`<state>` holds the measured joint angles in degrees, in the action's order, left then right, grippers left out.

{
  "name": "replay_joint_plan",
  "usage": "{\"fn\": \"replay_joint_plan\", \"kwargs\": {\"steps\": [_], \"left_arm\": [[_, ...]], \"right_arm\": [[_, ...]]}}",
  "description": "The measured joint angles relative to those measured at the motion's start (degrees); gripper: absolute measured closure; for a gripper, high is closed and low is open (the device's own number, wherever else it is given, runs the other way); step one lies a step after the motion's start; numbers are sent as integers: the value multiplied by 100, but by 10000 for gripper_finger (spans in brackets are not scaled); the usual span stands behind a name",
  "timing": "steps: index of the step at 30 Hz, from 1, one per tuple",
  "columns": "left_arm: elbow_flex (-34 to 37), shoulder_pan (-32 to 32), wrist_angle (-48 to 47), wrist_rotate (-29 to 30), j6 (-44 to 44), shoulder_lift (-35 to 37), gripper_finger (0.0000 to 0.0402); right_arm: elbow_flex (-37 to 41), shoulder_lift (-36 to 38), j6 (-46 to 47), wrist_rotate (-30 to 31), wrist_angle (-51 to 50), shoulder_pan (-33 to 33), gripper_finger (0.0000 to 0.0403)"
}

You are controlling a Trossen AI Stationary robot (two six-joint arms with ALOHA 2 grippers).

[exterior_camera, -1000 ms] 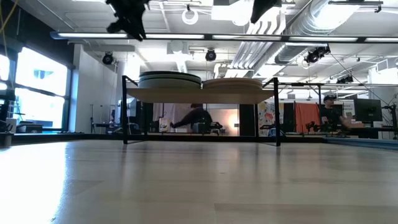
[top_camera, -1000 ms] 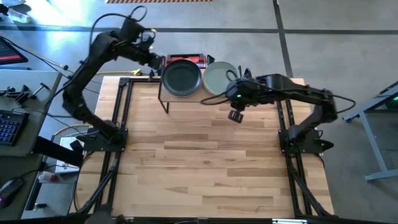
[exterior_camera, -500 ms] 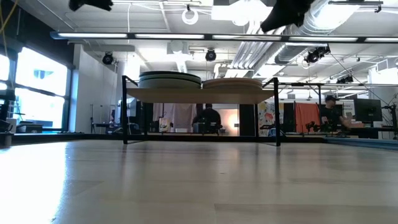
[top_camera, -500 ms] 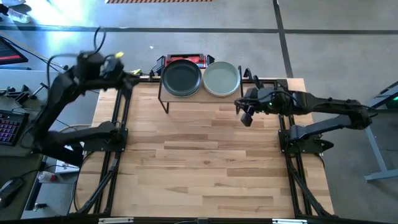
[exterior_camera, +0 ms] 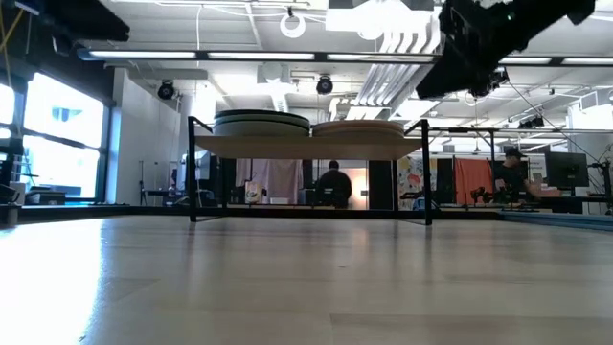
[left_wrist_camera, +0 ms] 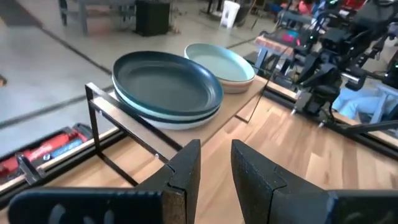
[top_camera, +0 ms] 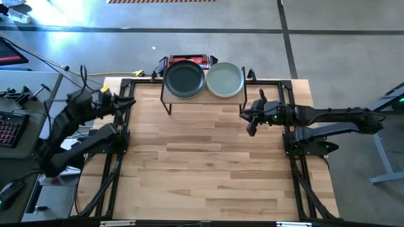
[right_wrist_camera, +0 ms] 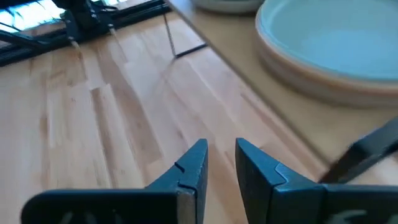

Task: Place and stack plates onto a shelf
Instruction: Return to Home Position

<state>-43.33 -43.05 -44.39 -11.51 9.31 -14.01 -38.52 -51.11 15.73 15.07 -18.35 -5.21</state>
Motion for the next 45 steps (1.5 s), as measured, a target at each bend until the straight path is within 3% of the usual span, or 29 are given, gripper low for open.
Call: {"fn": "replay_joint_plan", "kwargs": {"steps": [5,12,22,32,39,45], "left_arm": [[905,0,486,-29,45,853,323],[1377,0,1019,-179,155,1274,323],[2257,0,2152,-455,237,1280,323],[3212,0,2611,-679,360,1280,323],[3792,0,3161,-643,-15,1280,323],[3817,0,3364,-597,-490,1236,323]], "right_arm": [[561,19,227,-389,829,0,339],[858,19,216,-471,1279,0,339],[971,13,-228,-589,1331,0,339],[1755,12,90,-724,2068,0,339],[2217,13,-29,-740,2348,0,339],[2718,15,-75,-896,2967,0,339]]}}
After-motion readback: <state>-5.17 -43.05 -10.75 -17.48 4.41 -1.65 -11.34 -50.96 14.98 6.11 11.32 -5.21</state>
